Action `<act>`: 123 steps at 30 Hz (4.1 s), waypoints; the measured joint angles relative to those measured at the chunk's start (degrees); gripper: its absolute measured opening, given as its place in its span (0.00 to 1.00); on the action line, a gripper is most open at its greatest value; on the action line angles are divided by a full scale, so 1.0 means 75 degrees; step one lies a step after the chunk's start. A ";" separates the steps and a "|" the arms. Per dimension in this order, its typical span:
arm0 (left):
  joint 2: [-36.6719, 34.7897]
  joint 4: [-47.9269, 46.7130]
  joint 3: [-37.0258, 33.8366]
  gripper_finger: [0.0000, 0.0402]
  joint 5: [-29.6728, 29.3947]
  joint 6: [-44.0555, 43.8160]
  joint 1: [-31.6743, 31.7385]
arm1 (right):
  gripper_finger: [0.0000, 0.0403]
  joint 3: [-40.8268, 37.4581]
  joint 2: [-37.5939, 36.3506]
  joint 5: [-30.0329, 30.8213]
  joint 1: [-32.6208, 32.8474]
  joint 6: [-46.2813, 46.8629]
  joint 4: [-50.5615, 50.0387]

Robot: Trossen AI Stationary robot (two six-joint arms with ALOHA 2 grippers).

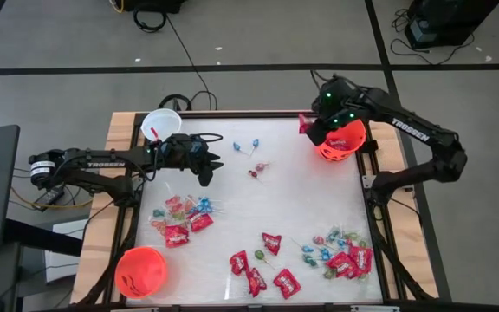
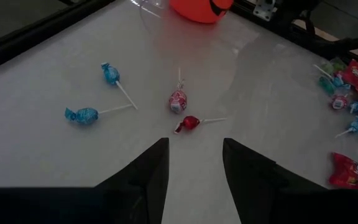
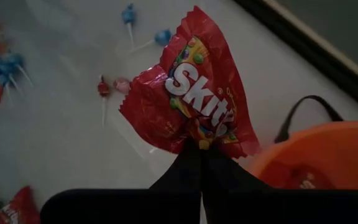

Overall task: Sort candy by brand, put in halloween buckets
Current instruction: Put the red candy into the top orange bucket

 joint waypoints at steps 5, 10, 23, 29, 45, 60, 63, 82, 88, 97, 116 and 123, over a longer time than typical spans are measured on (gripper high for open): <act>0.0000 -0.0003 0.0000 0.39 -0.0004 -0.0003 0.0000 | 0.01 0.0000 0.0118 -0.0129 0.0097 -0.0018 0.0008; 0.0000 0.0000 0.0000 0.39 -0.0001 -0.0003 0.0000 | 0.01 0.0000 0.0043 -0.0581 0.0027 -0.0018 0.0055; 0.0002 -0.0003 0.0000 0.39 0.0002 -0.0003 0.0000 | 0.01 0.0000 0.0049 -0.0454 -0.0475 0.0011 -0.0210; 0.0000 -0.0006 0.0000 0.39 0.0002 0.0001 0.0000 | 0.01 0.0000 0.0049 0.0054 -0.1394 0.0165 -0.0751; 0.0000 -0.0080 -0.0067 0.39 0.0005 0.0044 0.0000 | 0.01 -0.1460 0.0097 0.0797 -0.2556 -0.0256 -0.0892; 0.0000 -0.0044 -0.0079 0.39 -0.0255 0.0504 0.0000 | 0.01 -0.1673 0.0535 -0.0773 0.0571 0.0979 0.3265; 0.0000 -0.0033 -0.0079 0.39 -0.0267 0.0476 0.0009 | 0.01 -0.1771 0.1469 -0.0293 0.1126 0.1192 0.3862; 0.0000 -0.0066 -0.0082 0.39 -0.0256 0.0055 0.0006 | 0.38 -0.1774 0.3301 -0.1094 0.1481 0.0592 0.4702; 0.0000 -0.0064 -0.0082 0.39 -0.0243 0.0055 0.0006 | 0.57 -0.1772 0.3281 -0.0212 0.1546 0.0031 0.4969; 0.0000 -0.0067 -0.0082 0.39 -0.0152 -0.0103 -0.0003 | 0.54 -0.1772 0.3364 -0.0861 0.1798 -0.0297 0.4559; 0.0000 -0.0064 -0.0082 0.39 -0.0155 -0.0143 -0.0006 | 0.42 -0.2281 0.3234 -0.0139 0.1834 -0.0615 0.4770; 0.0000 -0.0061 -0.0082 0.39 -0.0158 -0.0137 -0.0006 | 0.19 -0.2576 0.3237 -0.0220 0.1742 -0.0480 0.5227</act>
